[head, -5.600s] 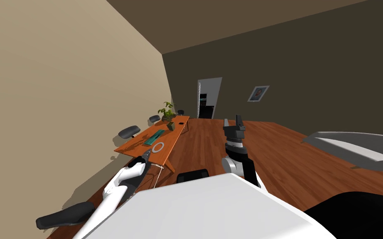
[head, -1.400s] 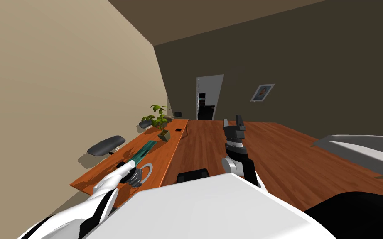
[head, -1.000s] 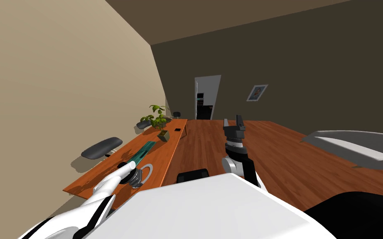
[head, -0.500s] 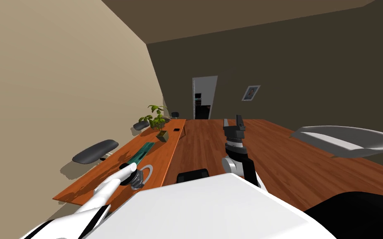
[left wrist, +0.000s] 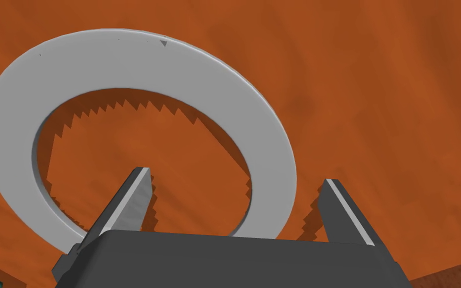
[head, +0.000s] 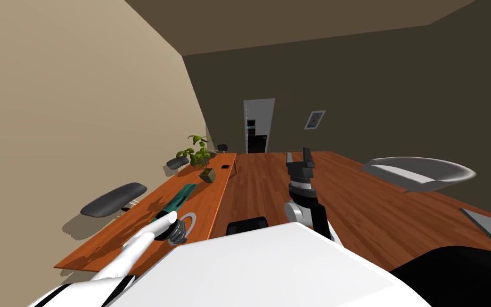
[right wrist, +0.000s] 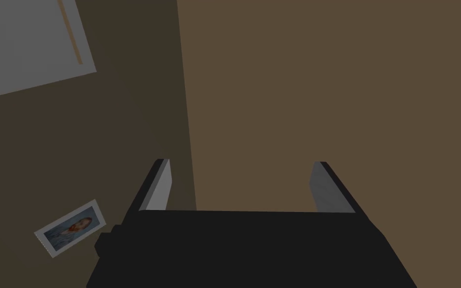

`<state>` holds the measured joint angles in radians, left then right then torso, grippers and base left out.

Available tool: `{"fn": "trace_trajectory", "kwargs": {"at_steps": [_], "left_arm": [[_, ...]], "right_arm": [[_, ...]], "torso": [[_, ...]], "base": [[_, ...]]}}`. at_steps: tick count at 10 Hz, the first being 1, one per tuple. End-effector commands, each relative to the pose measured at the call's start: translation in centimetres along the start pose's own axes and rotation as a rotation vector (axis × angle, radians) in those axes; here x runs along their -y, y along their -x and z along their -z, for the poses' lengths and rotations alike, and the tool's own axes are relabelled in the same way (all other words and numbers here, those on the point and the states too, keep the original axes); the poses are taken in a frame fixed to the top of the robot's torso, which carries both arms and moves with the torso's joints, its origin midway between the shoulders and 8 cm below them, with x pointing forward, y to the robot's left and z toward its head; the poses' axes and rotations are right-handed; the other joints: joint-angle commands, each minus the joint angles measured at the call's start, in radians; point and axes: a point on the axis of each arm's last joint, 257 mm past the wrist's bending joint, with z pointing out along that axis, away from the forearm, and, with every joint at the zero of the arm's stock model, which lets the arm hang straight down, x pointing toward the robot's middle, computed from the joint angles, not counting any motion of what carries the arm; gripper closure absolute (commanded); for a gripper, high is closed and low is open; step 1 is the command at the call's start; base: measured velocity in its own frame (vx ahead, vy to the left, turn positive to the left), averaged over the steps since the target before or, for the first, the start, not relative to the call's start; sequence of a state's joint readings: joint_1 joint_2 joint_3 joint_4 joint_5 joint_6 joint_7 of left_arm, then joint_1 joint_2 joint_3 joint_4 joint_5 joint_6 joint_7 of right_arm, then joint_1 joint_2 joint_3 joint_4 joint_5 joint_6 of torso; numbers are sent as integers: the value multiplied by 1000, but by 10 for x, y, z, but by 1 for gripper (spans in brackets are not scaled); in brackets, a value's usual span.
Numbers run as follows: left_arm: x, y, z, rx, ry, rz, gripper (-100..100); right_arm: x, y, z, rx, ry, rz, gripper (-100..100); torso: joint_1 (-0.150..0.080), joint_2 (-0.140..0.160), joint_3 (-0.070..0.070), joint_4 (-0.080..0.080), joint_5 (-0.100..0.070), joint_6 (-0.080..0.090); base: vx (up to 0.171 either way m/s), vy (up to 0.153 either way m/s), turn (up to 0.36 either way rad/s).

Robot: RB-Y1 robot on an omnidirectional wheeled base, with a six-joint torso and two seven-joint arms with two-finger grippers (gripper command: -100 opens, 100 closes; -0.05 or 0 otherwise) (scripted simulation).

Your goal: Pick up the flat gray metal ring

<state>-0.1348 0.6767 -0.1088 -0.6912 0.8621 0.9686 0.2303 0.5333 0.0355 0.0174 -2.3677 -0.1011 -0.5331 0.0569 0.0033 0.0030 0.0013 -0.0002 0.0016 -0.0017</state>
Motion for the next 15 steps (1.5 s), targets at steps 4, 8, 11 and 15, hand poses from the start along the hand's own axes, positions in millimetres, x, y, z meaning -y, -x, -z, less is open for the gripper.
{"fn": "trace_trajectory", "kwargs": {"at_steps": [4, 8, 11, 15], "left_arm": [[-1, 0, -1, 0, 3, 0, 100], [5, 3, 2, 9, -7, -19, 100], [18, 6, 8, 23, -16, -63, 100], [29, 10, 15, 34, -22, -96, 100]], "right_arm": [[0, 0, 0, 0, 0, 0, 0], [0, 0, 0, 0, 0, 0, 0], [0, 0, 0, 0, 0, 0, 0], [0, 0, 0, 0, 0, 0, 0]], "torso": [[1, -3, -2, -1, 1, 0], [2, -4, -2, -1, 1, 0], [-2, -7, -4, -1, 0, 0], [0, -6, -3, -1, 0, 0]], "base": [[-4, 2, -1], [6, -5, 36], [53, -53, 124], [34, -32, 86]]}}
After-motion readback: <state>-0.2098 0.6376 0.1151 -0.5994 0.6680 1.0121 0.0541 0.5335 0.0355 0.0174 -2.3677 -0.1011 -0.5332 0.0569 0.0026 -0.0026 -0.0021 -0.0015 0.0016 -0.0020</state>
